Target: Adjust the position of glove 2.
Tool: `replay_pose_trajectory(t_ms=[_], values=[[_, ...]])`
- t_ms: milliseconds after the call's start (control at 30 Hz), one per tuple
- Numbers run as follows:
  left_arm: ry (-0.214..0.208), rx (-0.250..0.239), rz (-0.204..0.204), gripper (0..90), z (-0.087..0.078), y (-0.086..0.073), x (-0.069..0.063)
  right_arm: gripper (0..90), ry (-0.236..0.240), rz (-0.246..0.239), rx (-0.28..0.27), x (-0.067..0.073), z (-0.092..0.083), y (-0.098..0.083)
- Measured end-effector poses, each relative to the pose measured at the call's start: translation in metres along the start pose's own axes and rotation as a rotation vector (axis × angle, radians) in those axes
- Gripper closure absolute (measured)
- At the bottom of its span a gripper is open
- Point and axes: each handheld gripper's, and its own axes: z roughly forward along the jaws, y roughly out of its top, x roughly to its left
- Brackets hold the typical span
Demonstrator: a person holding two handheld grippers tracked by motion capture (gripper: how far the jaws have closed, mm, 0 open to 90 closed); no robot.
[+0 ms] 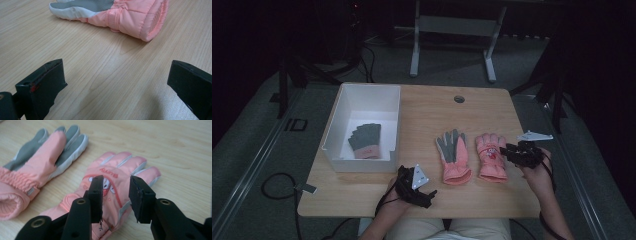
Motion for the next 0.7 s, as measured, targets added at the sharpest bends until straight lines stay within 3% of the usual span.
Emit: replay_pose_trajectory(t_ms=[100,300,433,500,700], values=[[-0.002,-0.002,-0.003,1.0,0.0,0.0,0.001,63.9,-0.023,-0.028,0.023,0.001,0.004,0.002],[0.003,0.002,0.0,1.0,0.0,0.0,0.0,60.5,-0.04,-0.039,0.018,0.008,0.013,0.004],[0.001,0.002,-0.003,1.0,0.0,-0.001,0.0,58.9,-0.03,-0.041,0.023,0.008,0.019,0.001],[0.001,0.004,-0.004,1.0,0.0,-0.001,0.0,58.9,-0.06,-0.067,0.055,0.01,0.028,-0.004],[0.001,0.006,-0.002,1.0,0.0,-0.001,0.0,58.8,-0.067,-0.065,0.105,0.013,0.044,-0.016]])
